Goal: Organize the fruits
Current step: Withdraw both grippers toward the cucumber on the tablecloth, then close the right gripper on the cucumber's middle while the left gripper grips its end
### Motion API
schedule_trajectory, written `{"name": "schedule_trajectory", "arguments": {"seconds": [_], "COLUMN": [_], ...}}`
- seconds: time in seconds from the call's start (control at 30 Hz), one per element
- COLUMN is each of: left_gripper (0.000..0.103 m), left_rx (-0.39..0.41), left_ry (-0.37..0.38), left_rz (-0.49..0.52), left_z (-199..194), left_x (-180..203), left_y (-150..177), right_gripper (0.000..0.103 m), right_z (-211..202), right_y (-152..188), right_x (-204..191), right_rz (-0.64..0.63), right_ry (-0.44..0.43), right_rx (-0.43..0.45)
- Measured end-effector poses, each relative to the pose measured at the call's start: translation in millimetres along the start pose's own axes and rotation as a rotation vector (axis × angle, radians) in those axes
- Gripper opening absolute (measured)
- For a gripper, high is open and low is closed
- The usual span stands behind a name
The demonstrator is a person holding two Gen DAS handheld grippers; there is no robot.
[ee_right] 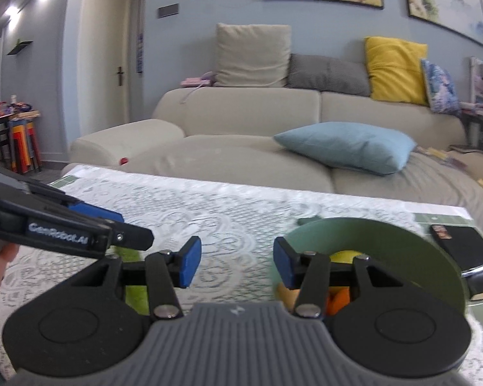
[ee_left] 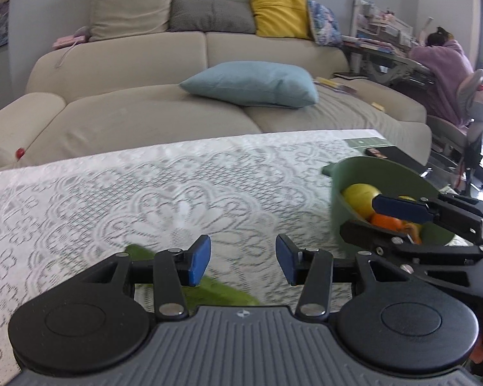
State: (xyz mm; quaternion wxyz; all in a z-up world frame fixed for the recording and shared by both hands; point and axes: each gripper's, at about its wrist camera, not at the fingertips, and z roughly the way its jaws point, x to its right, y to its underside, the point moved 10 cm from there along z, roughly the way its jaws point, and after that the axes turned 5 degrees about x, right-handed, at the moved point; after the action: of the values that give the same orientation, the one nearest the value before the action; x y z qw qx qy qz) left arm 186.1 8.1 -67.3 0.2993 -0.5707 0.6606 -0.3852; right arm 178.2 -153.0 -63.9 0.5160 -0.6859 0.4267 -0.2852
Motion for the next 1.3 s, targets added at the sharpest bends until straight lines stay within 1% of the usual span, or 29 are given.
{"name": "schedule_trajectory", "arguments": {"seconds": [0.1,0.27,0.43,0.63,0.8,0.97,1.03,1.2,1.3], "left_gripper": [0.055,0.055,0.055,0.055,0.055,0.055,0.055,0.055,0.055], "left_rx": [-0.005,-0.024,-0.046,-0.064,-0.059,-0.056,-0.057,-0.058,-0.054], "left_ry": [0.003,0.024,0.024,0.025,0.034,0.033,0.032,0.029,0.025], "left_rz": [-0.023,-0.075,-0.116,-0.119,-0.144,-0.145,-0.138,-0.148,-0.16], "left_z": [2,10,20,29,32,32,32,32,31], "left_x": [-13,-33,-49,-57,-63,-64,-63,-66,-70], "left_y": [4,15,28,34,36,36,36,38,37], "right_gripper": [0.047,0.047,0.047,0.048,0.048,0.045,0.039,0.039,0.037], "right_z": [10,32,52,71,75,77,80,92,92], "right_y": [5,19,35,45,44,53,54,56,58], "right_x": [-15,-34,-43,-58,-62,-77,-81,-83,-81], "right_rz": [0.01,0.047,0.048,-0.005,-0.019,-0.017,-0.033,-0.019,-0.016], "right_ry": [-0.055,-0.129,-0.154,-0.197,-0.225,-0.287,-0.285,-0.286,-0.286], "right_rx": [-0.033,-0.115,-0.195,-0.261,-0.259,-0.301,-0.306,-0.327,-0.327]}}
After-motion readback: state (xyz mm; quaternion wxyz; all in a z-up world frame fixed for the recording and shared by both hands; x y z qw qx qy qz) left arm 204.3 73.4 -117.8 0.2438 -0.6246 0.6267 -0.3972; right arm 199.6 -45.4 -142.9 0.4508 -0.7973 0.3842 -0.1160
